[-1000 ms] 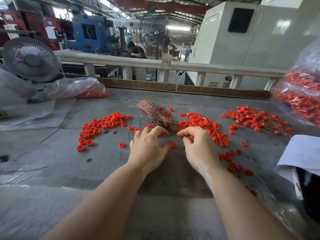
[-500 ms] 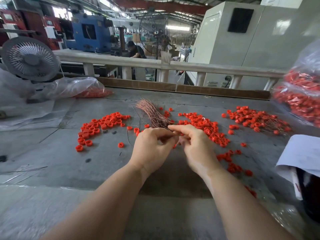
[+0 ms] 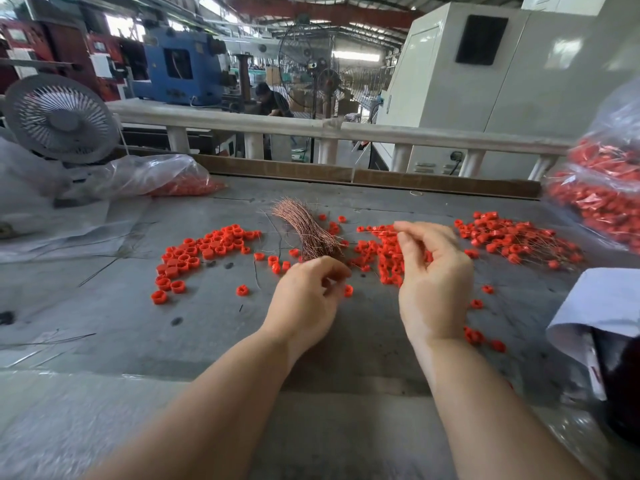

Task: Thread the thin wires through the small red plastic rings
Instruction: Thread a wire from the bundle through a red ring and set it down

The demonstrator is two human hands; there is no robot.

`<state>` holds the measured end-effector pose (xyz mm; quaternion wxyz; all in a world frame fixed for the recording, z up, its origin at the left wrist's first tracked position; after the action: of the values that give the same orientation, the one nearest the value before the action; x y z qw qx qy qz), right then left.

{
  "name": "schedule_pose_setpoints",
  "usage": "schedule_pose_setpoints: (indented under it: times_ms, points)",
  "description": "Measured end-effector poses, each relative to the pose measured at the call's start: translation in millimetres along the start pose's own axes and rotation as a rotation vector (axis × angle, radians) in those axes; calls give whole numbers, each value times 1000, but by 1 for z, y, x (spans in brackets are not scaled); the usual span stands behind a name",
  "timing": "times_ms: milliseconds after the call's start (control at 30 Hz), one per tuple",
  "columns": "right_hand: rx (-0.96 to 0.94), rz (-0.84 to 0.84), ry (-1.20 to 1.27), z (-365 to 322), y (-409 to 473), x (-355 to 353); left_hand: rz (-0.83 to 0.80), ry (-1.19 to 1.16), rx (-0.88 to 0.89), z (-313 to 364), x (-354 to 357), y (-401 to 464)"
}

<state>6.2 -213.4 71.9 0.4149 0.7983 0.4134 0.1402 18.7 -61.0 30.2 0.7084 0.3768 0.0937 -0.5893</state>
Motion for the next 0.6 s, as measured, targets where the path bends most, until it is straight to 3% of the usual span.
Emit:
schedule_pose_setpoints:
  times_ms: [167,367,433,600]
  points:
    - [54,54,-14,1,-1,-6,-196,271,146,0,20,-3]
    - [86,-25,17,2,-3,1,-98,170,83,-3,11,-1]
    - [88,-49,15,3,-3,3,-34,1,13,-5,6,1]
    - [41,-59,4,0,-5,5,-44,-848,-312,-11,2,1]
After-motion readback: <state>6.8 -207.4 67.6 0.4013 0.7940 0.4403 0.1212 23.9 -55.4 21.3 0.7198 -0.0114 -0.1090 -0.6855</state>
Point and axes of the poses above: each hand's wrist, its own y-axis towards the middle knuckle, its own x-axis out of the palm, z = x × y, the point moved 6 cm from there along y, towards the middle knuckle, and after that the axes turned 1 degree about z, right-handed, at the moved point
